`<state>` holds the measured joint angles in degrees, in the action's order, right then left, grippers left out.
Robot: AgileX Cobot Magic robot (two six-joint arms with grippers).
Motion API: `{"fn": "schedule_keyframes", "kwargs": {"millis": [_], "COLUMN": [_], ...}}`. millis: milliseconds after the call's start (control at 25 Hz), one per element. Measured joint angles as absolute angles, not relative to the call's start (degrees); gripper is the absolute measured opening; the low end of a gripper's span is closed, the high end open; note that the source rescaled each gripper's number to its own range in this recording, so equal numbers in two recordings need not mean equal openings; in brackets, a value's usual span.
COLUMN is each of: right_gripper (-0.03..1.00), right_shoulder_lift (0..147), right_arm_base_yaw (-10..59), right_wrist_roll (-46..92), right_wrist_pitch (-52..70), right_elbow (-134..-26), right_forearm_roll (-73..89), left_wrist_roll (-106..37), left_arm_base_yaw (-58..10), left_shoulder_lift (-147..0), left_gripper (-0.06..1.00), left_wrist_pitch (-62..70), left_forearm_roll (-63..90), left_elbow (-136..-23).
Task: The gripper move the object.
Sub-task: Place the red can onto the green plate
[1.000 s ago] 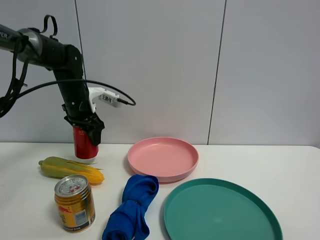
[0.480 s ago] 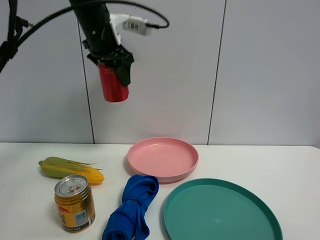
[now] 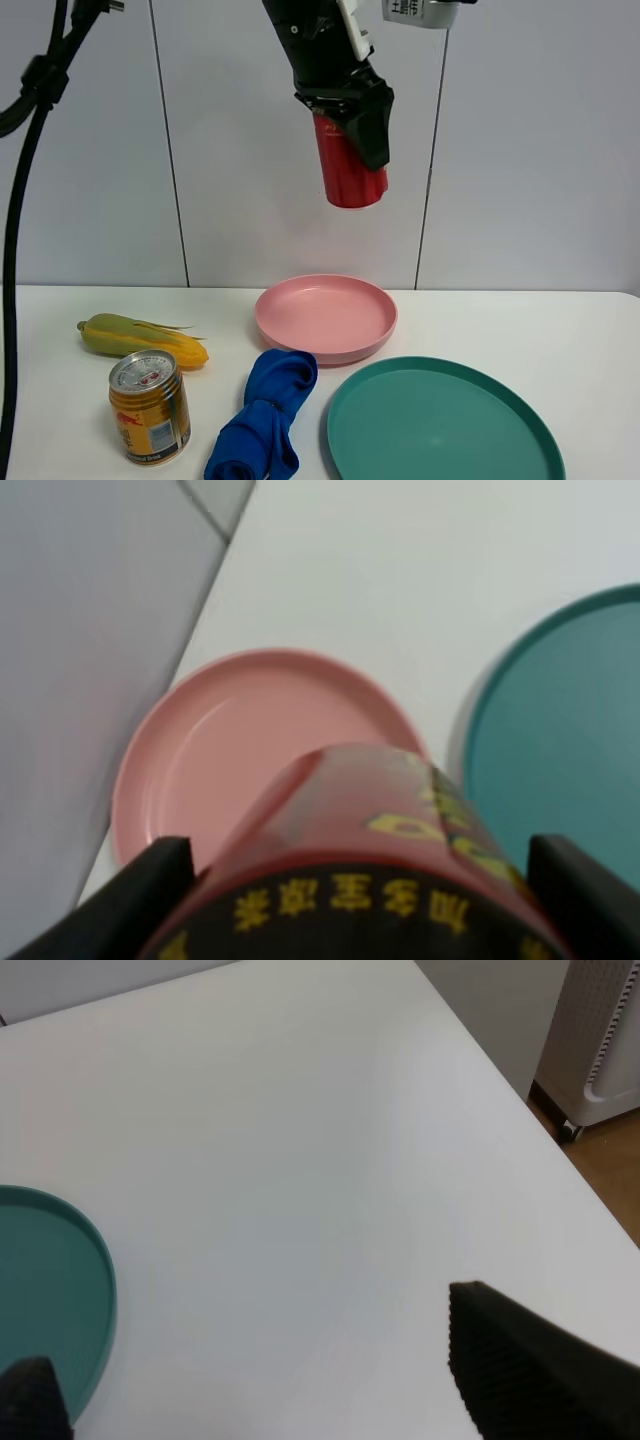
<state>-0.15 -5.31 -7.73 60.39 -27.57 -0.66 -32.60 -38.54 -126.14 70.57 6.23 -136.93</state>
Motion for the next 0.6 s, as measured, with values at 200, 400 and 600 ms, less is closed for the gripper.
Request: {"fn": "schedule_keyframes", "kwargs": {"millis": [200,400,600], "right_gripper": [1.0,1.0,1.0], "right_shoulder_lift": [-0.15,-0.15,-0.15], "right_arm_base_yaw": [-5.31,-5.31,-5.31], "right_wrist_roll": [-7.73,-7.73,-7.73], "right_wrist_pitch": [60.39,60.39,60.39], "right_elbow": [-27.57,-27.57,-27.57], "right_forearm_roll": [-0.66,-0.66,-0.66], "left_wrist_roll": [-32.74,-33.71,-33.76], "left_arm_base_yaw": [-41.58,-46.23,-50.58], "left_shoulder_lift": [-127.98,-132.69,-137.69], "left_gripper": [0.0,0.0,0.0], "left_wrist_pitch": [70.57,70.52,70.42], "left_forearm_roll": [5.95,6.18,5.98], "left_elbow": [-136.93,-136.93,-136.93]}}
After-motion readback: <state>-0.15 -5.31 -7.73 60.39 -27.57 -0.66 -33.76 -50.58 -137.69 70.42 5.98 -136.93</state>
